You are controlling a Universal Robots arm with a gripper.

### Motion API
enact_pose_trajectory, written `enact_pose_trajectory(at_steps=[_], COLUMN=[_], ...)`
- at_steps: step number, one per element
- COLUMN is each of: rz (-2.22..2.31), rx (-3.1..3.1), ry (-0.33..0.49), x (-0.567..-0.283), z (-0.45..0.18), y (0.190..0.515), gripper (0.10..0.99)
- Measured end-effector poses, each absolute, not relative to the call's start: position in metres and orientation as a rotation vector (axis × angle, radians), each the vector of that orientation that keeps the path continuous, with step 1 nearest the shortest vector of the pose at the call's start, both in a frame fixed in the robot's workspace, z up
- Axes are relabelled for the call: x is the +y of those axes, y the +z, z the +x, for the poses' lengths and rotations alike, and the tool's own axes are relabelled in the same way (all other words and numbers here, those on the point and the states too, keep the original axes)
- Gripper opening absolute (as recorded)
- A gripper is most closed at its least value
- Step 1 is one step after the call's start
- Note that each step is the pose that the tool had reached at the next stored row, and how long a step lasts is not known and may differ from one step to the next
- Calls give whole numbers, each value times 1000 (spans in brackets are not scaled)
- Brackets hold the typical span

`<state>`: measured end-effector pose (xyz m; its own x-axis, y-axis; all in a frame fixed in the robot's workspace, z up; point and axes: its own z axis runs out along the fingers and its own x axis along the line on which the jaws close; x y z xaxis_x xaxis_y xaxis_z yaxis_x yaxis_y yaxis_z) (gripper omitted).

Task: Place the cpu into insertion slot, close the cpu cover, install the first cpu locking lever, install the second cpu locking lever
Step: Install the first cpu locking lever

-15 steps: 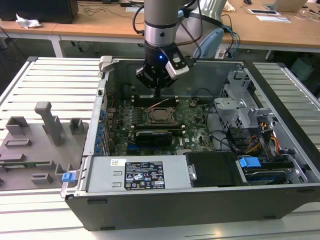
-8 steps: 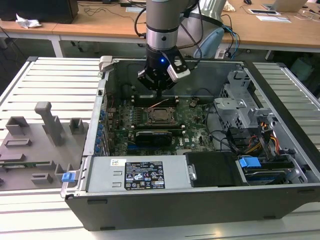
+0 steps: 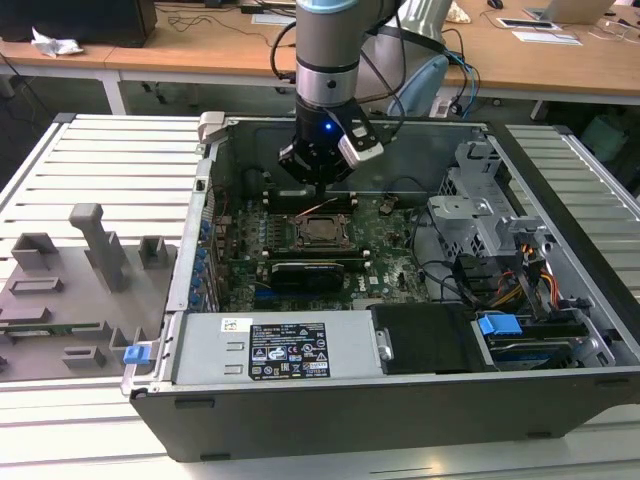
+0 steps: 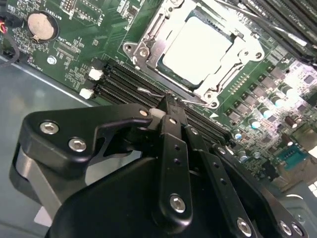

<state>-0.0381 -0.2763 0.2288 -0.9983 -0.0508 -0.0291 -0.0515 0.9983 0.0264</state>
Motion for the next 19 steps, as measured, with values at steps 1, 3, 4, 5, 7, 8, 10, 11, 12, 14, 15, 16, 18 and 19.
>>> enact_pose_trajectory(at_steps=[1, 3, 4, 5, 7, 8, 10, 11, 12, 14, 15, 16, 18, 19], rz=[-80, -80, -80, -80, -80, -80, -80, -80, -80, -80, -80, -80, -80, -80], rx=[3112, 3112, 3112, 3112, 3112, 3112, 3112, 3112, 3112, 3112, 3112, 3112, 3113, 3113], ry=[42, 43, 42, 42, 42, 42, 42, 42, 42, 42, 42, 41, 37, 34], x=[-276, -275, -275, -275, -275, -275, -275, -275, -275, -275, -275, -275, -275, -275], z=[-37, -33, -32, -29, -26, -25, -23, -22, -21, -21, -21, -20, -20, -19], y=[228, 227, 227, 225, 222, 220, 217, 214, 212, 210, 209, 207, 206, 205], gripper=[110, 110, 110, 110, 110, 110, 110, 110, 110, 110, 110, 110, 110, 110])
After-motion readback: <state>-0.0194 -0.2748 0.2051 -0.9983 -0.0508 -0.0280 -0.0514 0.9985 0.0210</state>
